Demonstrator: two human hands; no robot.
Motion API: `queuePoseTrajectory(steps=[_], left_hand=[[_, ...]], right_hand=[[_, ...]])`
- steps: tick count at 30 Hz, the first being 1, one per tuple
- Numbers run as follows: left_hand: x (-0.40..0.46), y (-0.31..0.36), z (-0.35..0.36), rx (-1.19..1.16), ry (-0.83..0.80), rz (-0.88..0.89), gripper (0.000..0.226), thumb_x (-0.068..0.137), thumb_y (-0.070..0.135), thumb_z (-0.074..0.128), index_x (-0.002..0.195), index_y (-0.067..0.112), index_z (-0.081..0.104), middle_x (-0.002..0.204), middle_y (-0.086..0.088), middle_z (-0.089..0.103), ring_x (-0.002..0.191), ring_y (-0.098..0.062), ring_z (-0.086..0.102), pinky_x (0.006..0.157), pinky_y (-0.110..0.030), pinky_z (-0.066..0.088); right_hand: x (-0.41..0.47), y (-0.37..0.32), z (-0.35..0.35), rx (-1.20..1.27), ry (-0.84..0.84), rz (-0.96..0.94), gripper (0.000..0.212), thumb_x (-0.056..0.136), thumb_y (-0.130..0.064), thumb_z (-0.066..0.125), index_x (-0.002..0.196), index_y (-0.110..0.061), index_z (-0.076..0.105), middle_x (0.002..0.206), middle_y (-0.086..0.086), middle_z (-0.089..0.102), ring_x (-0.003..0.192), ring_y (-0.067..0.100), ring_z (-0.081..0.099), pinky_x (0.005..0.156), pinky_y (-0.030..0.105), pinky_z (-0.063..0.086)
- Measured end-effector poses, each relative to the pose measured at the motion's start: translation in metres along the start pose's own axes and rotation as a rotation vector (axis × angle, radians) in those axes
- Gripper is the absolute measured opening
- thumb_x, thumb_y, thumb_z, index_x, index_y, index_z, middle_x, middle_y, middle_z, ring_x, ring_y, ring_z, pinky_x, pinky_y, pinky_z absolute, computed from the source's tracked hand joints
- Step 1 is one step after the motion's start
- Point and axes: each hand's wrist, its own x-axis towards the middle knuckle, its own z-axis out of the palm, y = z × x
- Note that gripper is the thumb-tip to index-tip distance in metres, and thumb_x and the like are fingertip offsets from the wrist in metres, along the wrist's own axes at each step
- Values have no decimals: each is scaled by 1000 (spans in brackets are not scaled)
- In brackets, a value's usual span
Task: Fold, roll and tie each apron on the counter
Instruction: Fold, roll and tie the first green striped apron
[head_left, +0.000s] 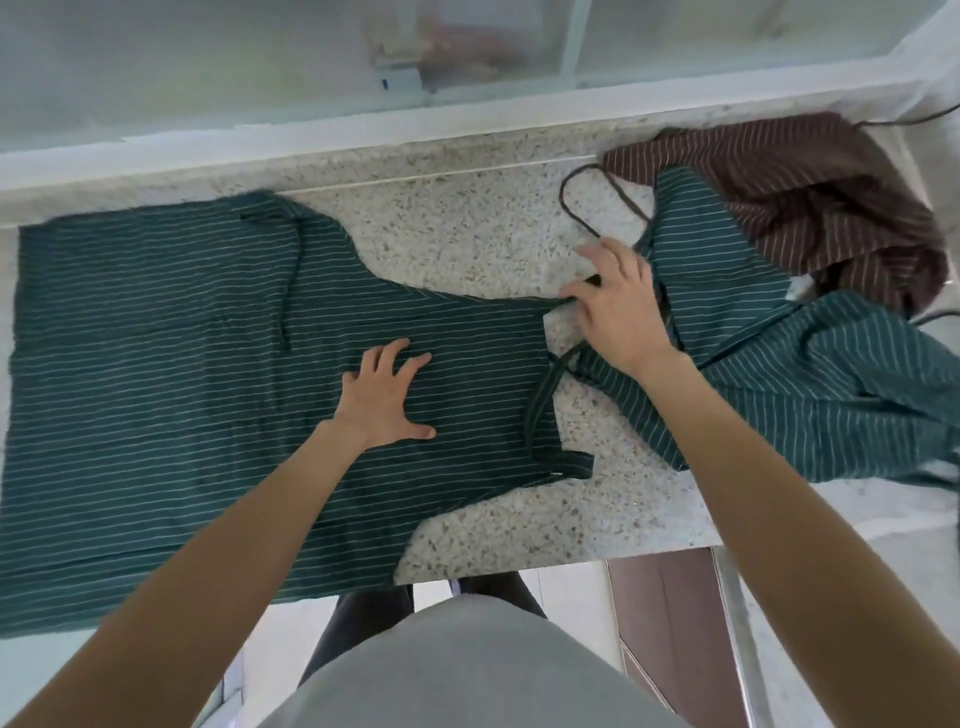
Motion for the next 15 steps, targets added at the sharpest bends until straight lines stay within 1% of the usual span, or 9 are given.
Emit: queuePoseTrajectory(steps=[1, 2, 4, 6, 7, 9, 11, 13, 15], left_hand=[[-1, 0, 1, -65, 30, 2, 88, 74, 64, 62, 145, 34, 20, 154, 1, 9, 139, -27, 11, 106, -55, 27], [-4, -3, 1, -158, 100, -4, 77, 79, 60, 59, 143, 31, 29, 152, 0, 18, 138, -25, 17, 107, -52, 30], [-8, -13, 1, -307, 353, -46, 53, 87, 45, 58, 133, 22, 46, 142, -4, 38, 130, -26, 34, 104, -49, 36], [-8, -32, -1, -348, 566, -182, 43, 89, 32, 59, 128, 13, 51, 134, -10, 45, 123, -30, 40, 103, -44, 36], [-6, -44, -5, -348, 610, -275, 44, 90, 28, 58, 129, 11, 48, 134, -13, 43, 123, -32, 39, 105, -43, 34], [2, -68, -13, -351, 587, -439, 49, 92, 26, 55, 135, 6, 40, 137, -18, 38, 125, -35, 35, 107, -42, 29], [11, -87, -18, -369, 498, -553, 53, 94, 25, 52, 139, 4, 33, 138, -21, 37, 125, -36, 36, 106, -41, 29], [16, -100, -20, -421, 444, -610, 49, 95, 22, 52, 137, 3, 36, 133, -22, 43, 119, -35, 45, 101, -42, 36], [20, -103, -27, -472, 451, -636, 38, 95, 18, 52, 129, 3, 45, 123, -21, 55, 109, -34, 54, 91, -40, 42]], right_hand=[[-7, -13, 6, 63, -4, -53, 17, 83, -11, 62, 95, -15, 72, 132, 15, 50, 130, 40, 35, 101, 55, 31], [-13, -30, 13, 121, -38, -104, 17, 85, -14, 61, 98, -17, 71, 132, 13, 51, 130, 38, 36, 102, 54, 31], [-27, -59, 28, 183, -148, -158, 23, 89, -25, 60, 110, -19, 67, 139, 11, 46, 134, 35, 32, 108, 52, 27], [-38, -78, 41, 169, -263, -139, 42, 89, -41, 57, 128, -23, 55, 148, 10, 34, 140, 35, 21, 113, 53, 18], [-41, -82, 47, 146, -313, -110, 54, 88, -49, 55, 136, -26, 46, 152, 11, 26, 142, 36, 15, 115, 53, 13], [-42, -83, 56, 100, -387, -59, 72, 85, -61, 51, 147, -30, 27, 157, 10, 10, 143, 39, 3, 115, 55, 6], [-44, -82, 63, 73, -433, -26, 81, 83, -67, 47, 149, -33, 16, 158, 9, 1, 143, 40, -2, 115, 56, 3], [-48, -81, 68, 77, -457, -11, 82, 82, -69, 46, 149, -34, 14, 158, 8, -2, 143, 40, -5, 114, 56, 3], [-52, -81, 71, 102, -449, -5, 81, 82, -68, 47, 149, -33, 17, 158, 8, -1, 143, 39, -5, 113, 57, 3]])
